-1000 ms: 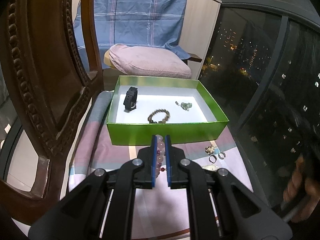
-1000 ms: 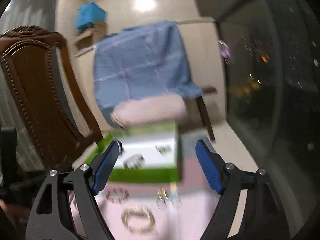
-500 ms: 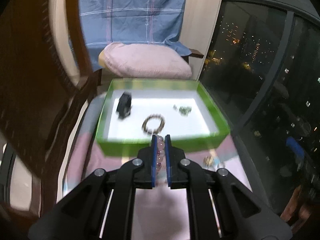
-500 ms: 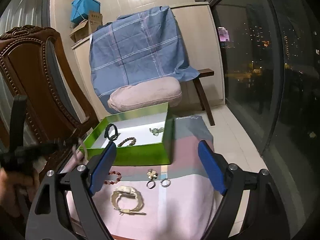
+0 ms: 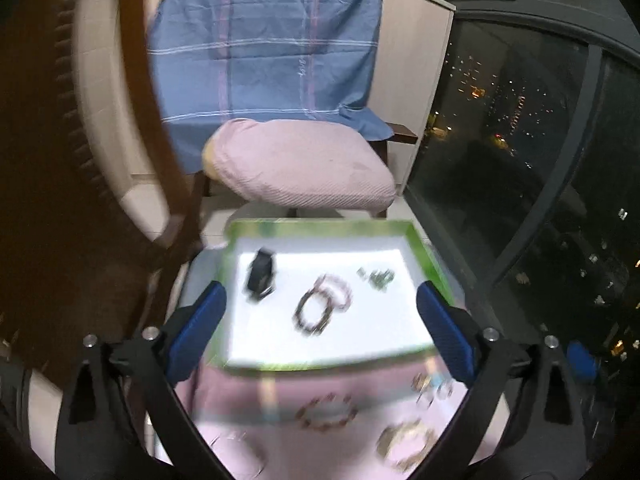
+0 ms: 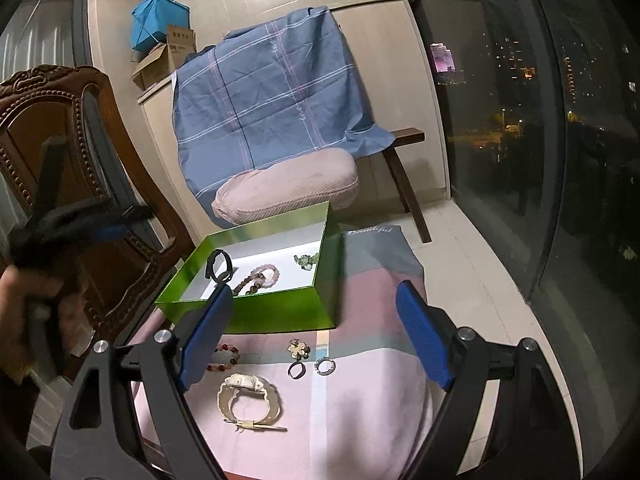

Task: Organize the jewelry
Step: 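Lower the pink bead bracelet into the green box and open the left tool, then lower the left tool onto the red-and-white bead bracelet and close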

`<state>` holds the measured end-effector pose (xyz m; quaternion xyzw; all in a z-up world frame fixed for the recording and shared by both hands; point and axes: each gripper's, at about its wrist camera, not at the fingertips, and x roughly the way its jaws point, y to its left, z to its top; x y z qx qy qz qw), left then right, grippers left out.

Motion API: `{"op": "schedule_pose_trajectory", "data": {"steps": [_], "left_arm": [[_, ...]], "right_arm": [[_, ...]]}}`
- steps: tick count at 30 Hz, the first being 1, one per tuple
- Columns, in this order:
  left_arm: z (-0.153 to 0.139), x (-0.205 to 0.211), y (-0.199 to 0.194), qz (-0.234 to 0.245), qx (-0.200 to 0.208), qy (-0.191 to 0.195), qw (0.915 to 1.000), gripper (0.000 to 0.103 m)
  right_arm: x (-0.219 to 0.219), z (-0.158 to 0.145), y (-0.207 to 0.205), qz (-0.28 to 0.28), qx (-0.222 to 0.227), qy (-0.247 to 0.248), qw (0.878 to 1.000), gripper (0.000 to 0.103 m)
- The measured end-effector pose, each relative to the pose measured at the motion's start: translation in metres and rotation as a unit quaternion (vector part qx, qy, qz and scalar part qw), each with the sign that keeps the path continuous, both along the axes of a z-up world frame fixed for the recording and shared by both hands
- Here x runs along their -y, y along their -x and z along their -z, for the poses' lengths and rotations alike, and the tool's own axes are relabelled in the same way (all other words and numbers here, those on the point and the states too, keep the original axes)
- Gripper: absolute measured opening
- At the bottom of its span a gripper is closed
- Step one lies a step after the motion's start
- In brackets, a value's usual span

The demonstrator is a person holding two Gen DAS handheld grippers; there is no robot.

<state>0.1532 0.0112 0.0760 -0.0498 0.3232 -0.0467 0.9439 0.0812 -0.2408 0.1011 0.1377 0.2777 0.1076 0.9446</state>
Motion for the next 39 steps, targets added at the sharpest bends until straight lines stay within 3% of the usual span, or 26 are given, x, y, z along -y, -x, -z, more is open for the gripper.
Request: {"op": "schedule_pose_trajectory", "data": {"steps": [6, 8, 11, 14, 18, 22, 31, 34, 36, 39], "left_arm": [[0.034, -0.033, 0.095, -0.047, 0.026, 0.016, 0.9984, 0.099], [0.055, -0.041, 0.118, -0.068, 0.010, 0.024, 0.9974, 0.099], [0.065, -0.037, 0.128, -0.045, 0.001, 0.008, 0.9989, 0.099], [0.058, -0.035, 0.130, -0.036, 0.026, -0.007, 0.9990, 0.099], [0.056, -0.036, 0.128, -0.038, 0.025, 0.006, 0.9989, 0.099], [0.054, -0.024, 0.126, -0.025, 0.033, -0.009, 0.9991, 0.099], [0.070, -0.010, 0.115, -0.012, 0.007, -0.012, 0.9998, 0.095], [0.084, 0.010, 0.090, 0.012, -0.012, -0.031, 0.9994, 0.084], [0.094, 0.022, 0.073, 0.035, -0.029, -0.044, 0.9980, 0.071], [0.112, 0.032, 0.049, 0.049, -0.061, -0.064, 0.9949, 0.061]], "right_arm": [[-0.009, -0.001, 0.006, -0.013, 0.001, 0.023, 1.000, 0.082], [-0.015, 0.000, 0.010, -0.021, 0.002, 0.041, 0.999, 0.082], [-0.020, 0.002, 0.016, -0.026, 0.004, 0.065, 0.998, 0.082], [-0.022, 0.005, 0.019, -0.021, 0.003, 0.088, 0.996, 0.082], [-0.026, 0.009, 0.022, -0.014, 0.000, 0.103, 0.995, 0.082], [-0.031, 0.010, 0.022, -0.019, 0.002, 0.112, 0.993, 0.082], [-0.028, 0.004, 0.021, -0.021, 0.006, 0.098, 0.995, 0.082], [-0.029, 0.004, 0.020, -0.025, 0.004, 0.094, 0.995, 0.082], [-0.030, 0.005, 0.019, -0.028, 0.001, 0.093, 0.995, 0.082], [-0.029, 0.008, 0.015, -0.032, -0.008, 0.092, 0.995, 0.082]]}}
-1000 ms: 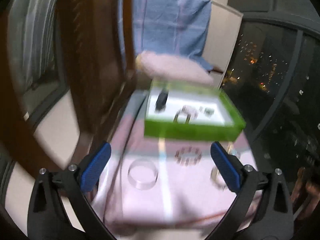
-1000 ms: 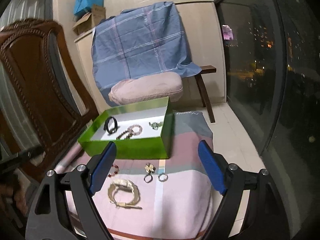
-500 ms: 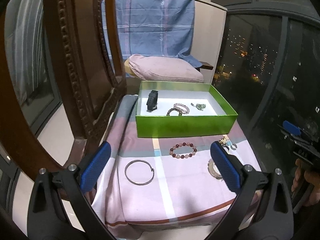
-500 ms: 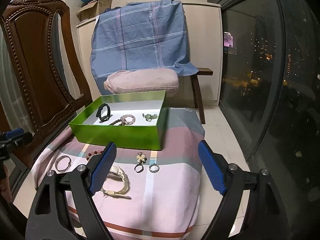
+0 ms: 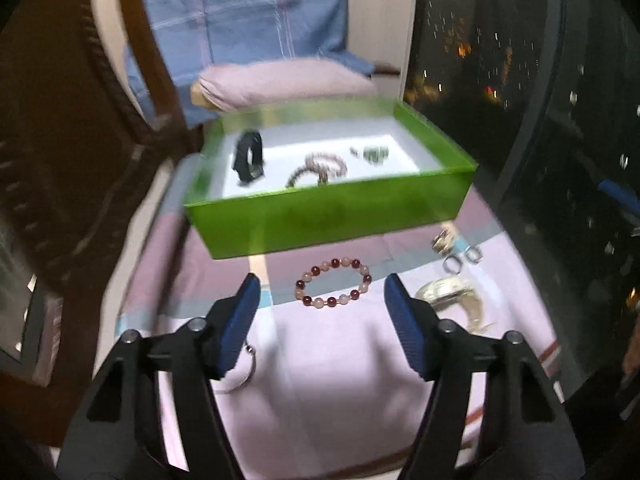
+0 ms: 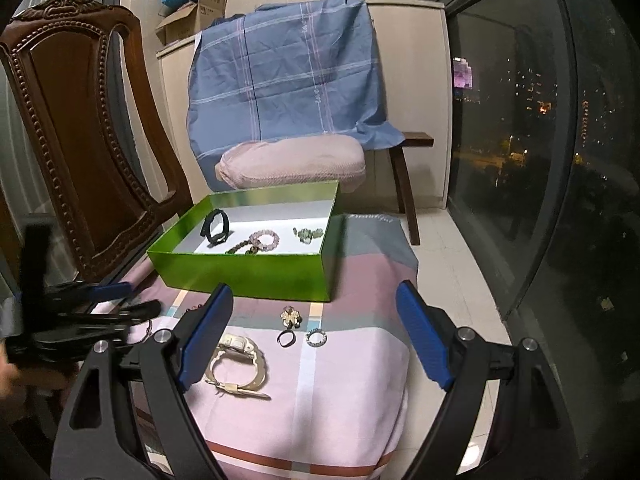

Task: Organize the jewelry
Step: 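Lower the left tool onto the red-and-white bead bracelet and close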

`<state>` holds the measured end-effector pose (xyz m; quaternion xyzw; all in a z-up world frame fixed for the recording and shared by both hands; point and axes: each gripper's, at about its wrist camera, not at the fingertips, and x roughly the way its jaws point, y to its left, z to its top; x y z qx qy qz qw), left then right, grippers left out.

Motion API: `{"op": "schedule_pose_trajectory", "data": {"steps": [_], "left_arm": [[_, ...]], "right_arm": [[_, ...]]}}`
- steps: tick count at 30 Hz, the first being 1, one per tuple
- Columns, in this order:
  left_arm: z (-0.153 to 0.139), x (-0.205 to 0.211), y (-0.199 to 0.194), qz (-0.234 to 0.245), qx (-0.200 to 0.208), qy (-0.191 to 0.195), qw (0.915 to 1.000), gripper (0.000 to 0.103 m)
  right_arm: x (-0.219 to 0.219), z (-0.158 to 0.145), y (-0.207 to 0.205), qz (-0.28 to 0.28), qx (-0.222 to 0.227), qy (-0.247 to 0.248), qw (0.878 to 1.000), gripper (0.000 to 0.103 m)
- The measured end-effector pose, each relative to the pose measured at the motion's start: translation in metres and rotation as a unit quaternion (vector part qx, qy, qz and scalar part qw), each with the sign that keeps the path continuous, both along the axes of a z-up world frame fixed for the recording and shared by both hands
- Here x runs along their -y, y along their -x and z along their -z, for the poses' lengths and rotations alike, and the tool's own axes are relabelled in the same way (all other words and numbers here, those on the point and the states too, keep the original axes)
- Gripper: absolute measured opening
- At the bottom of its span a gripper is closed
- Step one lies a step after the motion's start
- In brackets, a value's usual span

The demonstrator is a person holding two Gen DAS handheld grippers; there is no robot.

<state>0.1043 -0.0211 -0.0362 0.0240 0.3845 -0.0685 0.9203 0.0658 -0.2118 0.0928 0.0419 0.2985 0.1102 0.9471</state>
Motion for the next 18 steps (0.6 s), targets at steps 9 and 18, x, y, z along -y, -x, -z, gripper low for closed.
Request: {"op": "schedule_pose_trajectory", "data": {"steps": [9, 18], "left_arm": [[0.049, -0.004, -0.057, -0.004, -0.092, -0.009, 0.9957, 0.040], [0.049, -0.002, -0.056, -0.001, -0.092, -0.005, 0.9958, 0.007]], "right_arm": [[0.004, 0.004, -0.003, -0.006, -0.014, -0.002, 1.000, 0.082], [0.000, 0.016, -0.014, -0.014, -0.037, 0.028, 0.999, 0.082]]}}
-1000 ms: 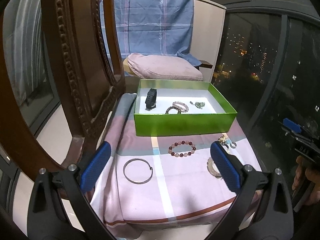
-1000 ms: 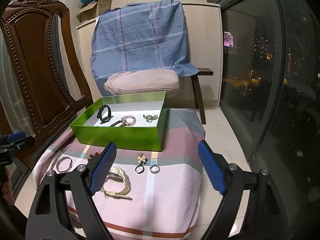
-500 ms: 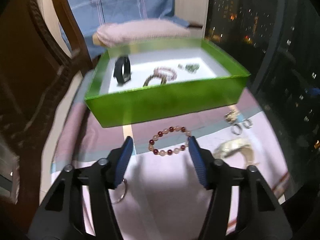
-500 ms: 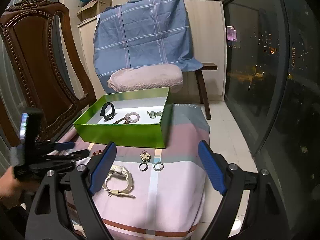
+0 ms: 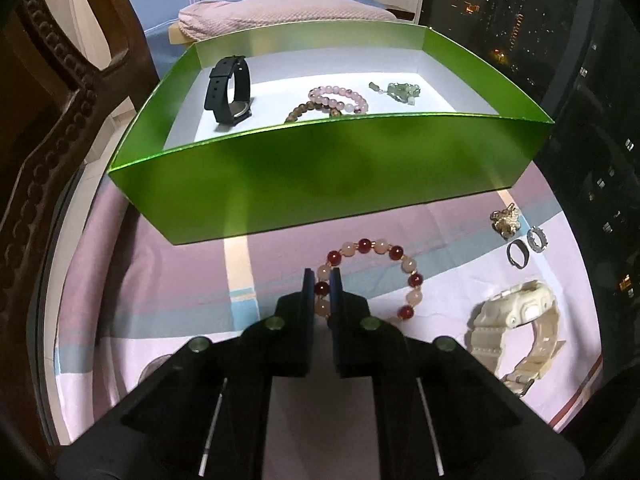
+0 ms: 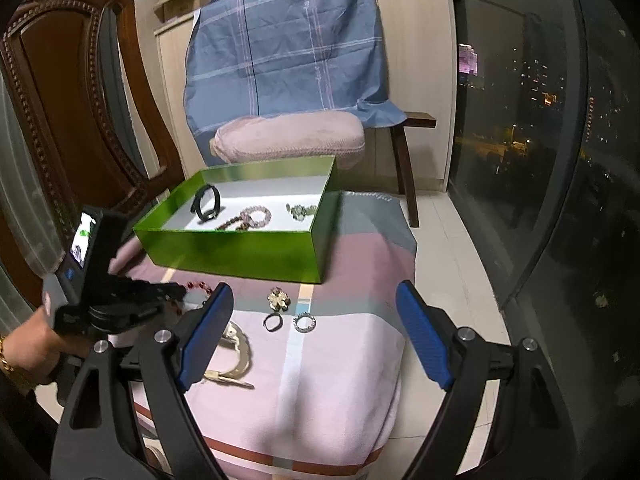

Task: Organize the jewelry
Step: 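Grasp the silver ring with the right tool while the left tool holds the red bead bracelet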

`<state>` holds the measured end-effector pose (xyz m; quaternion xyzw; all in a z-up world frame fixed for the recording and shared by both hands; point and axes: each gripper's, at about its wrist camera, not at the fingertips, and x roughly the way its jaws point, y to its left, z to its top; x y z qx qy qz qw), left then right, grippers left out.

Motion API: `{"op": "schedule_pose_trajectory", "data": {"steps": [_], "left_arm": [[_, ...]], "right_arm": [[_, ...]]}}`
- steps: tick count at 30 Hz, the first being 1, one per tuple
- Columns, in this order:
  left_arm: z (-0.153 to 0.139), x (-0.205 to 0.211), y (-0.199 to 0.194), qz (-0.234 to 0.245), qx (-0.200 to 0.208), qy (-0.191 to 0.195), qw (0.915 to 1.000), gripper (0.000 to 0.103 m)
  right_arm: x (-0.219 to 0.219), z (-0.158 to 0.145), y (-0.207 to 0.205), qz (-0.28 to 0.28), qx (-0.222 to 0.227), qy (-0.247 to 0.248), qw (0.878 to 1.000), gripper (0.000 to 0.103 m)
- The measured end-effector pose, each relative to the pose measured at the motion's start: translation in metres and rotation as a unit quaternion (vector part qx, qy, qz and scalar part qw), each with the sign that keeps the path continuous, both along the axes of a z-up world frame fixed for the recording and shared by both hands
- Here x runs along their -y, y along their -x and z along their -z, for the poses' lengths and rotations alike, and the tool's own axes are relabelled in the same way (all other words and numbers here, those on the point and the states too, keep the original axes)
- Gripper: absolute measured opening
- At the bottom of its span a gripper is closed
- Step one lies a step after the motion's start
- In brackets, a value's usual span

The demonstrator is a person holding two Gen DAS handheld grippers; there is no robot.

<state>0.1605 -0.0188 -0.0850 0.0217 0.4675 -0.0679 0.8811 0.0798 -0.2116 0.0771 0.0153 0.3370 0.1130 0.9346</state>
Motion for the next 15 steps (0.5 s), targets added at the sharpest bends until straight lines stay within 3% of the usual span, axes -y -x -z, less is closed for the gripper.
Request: {"op": "schedule_pose_trajectory", "data": {"steps": [3, 6, 9, 11, 15], "left_arm": [[-0.004, -0.003, 0.004, -0.008, 0.013, 0.003, 0.9999, 0.007], [-0.040, -0.009, 0.022, -0.013, 0.066, 0.024, 0.9974, 0.007], [-0.083, -0.015, 0.051, -0.012, 0.125, 0.049, 0.9909, 0.007], [-0.104, -0.019, 0.073, -0.006, 0.156, 0.053, 0.9863, 0.007], [-0.122, -0.026, 0.091, 0.003, 0.177, 0.063, 0.9821, 0.007]], "right_arm": [[-0.007, 0.008, -0.005, -0.012, -0.011, 0.018, 1.000, 0.080], [-0.023, 0.021, -0.015, -0.041, -0.022, 0.058, 0.997, 0.076], [-0.038, 0.037, -0.031, -0.075, -0.046, 0.084, 0.993, 0.063], [-0.043, 0.048, -0.038, -0.089, -0.066, 0.085, 0.990, 0.048], [-0.059, 0.065, -0.050, -0.115, -0.083, 0.106, 0.984, 0.038]]}}
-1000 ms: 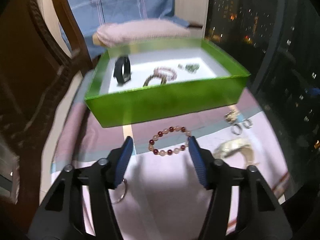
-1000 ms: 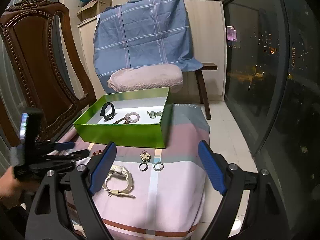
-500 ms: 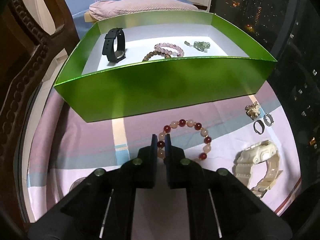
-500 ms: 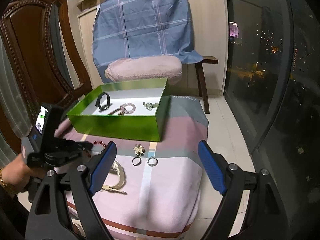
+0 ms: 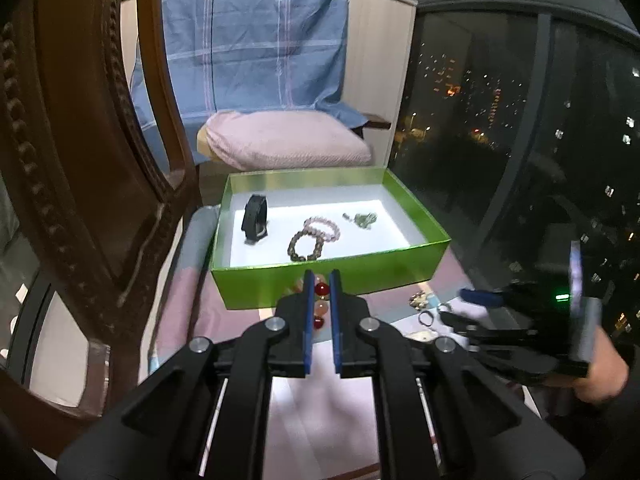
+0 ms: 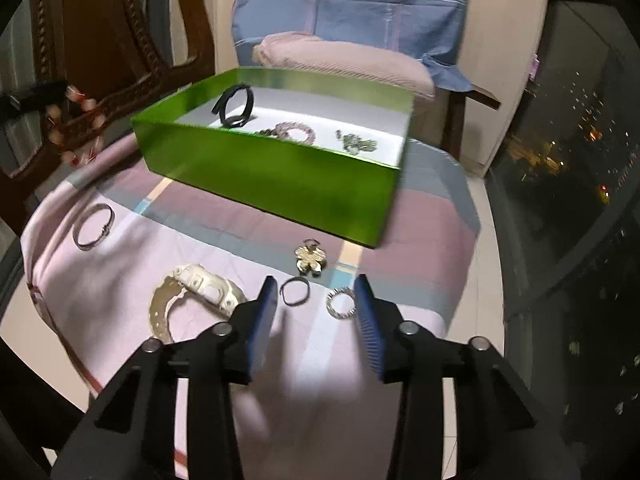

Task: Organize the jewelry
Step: 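Grasp the silver ring with the right tool while the left tool holds the red bead bracelet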

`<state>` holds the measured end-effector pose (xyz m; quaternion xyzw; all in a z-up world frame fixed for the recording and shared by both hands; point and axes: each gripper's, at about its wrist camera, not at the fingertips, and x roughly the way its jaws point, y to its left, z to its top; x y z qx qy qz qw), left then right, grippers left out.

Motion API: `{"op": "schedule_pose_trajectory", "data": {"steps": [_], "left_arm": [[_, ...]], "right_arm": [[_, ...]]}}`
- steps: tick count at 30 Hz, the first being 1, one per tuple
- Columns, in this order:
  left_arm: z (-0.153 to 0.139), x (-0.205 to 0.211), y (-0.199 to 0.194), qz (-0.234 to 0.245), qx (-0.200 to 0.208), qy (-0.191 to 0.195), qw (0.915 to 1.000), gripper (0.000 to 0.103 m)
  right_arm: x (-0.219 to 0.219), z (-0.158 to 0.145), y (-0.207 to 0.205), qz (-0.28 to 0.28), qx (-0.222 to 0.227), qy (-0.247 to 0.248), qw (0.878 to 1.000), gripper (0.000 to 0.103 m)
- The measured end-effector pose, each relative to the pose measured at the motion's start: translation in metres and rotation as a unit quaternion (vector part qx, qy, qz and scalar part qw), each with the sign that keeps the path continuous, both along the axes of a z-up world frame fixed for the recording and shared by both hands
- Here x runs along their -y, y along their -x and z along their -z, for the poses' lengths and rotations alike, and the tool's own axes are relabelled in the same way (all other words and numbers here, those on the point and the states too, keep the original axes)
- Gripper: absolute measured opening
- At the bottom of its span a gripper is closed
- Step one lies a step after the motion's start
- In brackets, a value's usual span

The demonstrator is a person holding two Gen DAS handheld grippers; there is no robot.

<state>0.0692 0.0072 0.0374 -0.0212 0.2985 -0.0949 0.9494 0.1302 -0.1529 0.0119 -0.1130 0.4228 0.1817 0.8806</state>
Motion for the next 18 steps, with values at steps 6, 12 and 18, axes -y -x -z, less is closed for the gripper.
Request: {"op": "schedule_pose_trajectory", "data": {"steps": [6, 12, 18], "left_arm": [[0.004, -0.005, -0.002, 0.004, -0.007, 0.005, 1.0000, 0.007], [0.004, -0.010, -0.003, 0.004, -0.008, 0.011, 0.9999, 0.007], [0.006, -0.008, -0.003, 0.004, -0.011, 0.010, 0.9999, 0.007]], "right_arm": [[-0.008, 0.018, -0.017, -0.004, -0.038, 0.000, 0.999, 0.036], [-0.017, 0.022, -0.016, -0.007, -0.042, 0.013, 0.999, 0.034], [-0.024, 0.023, -0.017, -0.019, -0.043, 0.032, 0.998, 0.026]]}}
